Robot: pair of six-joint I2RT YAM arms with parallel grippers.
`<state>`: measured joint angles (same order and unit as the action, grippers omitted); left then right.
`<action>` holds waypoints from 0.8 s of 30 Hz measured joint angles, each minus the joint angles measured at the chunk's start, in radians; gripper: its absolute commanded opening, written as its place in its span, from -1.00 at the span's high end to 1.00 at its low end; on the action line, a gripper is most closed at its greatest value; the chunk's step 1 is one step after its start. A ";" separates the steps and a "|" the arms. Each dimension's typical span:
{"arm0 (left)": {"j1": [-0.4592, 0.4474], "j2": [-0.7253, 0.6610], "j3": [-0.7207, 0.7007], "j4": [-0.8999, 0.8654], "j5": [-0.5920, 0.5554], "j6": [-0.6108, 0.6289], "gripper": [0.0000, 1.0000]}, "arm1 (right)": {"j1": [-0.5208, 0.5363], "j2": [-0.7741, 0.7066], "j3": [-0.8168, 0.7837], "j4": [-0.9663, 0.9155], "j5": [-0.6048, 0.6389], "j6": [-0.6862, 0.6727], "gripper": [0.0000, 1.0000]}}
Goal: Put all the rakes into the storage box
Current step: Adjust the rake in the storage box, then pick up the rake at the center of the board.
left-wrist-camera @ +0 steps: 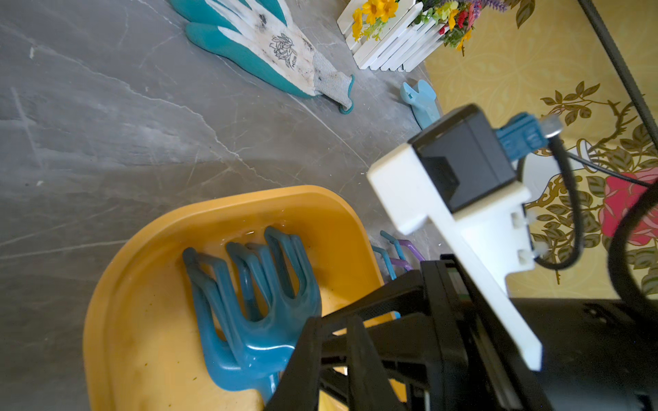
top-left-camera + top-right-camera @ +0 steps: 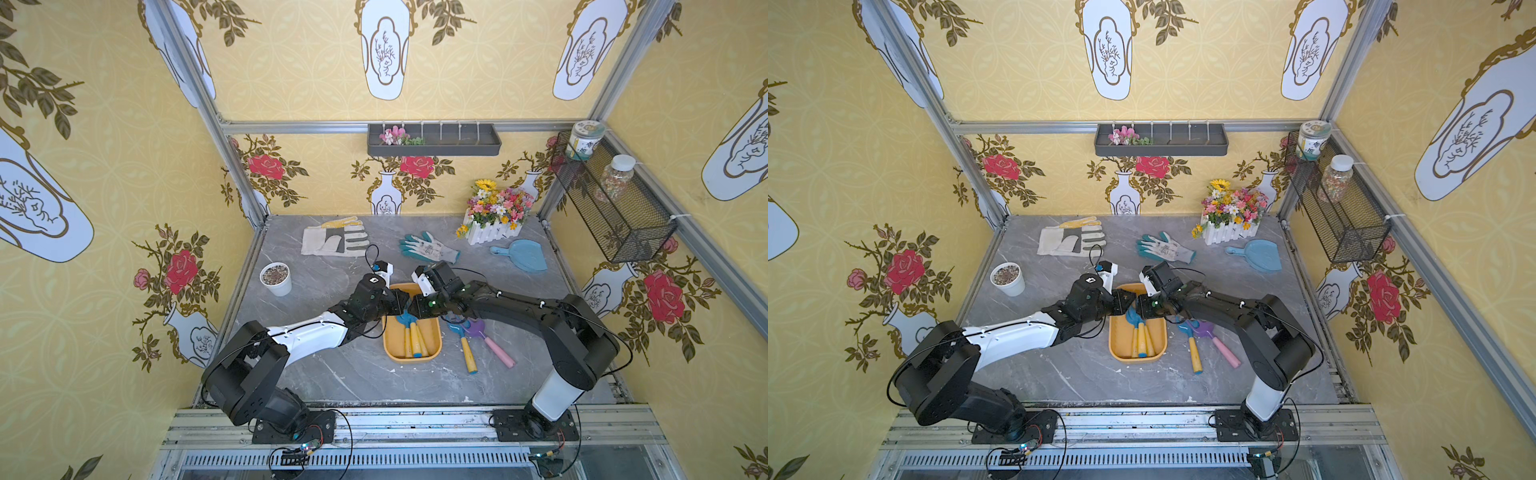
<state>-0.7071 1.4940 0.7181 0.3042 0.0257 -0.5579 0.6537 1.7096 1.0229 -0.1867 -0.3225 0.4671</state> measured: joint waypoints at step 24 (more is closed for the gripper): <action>0.002 0.072 0.046 0.007 0.008 0.001 0.13 | 0.021 -0.346 -0.184 -0.281 0.390 0.034 -0.06</action>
<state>-0.7052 1.5661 0.7639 0.3111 0.0341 -0.5571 0.6750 1.3632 0.8387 -0.4679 0.0677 0.5014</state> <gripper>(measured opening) 0.407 0.519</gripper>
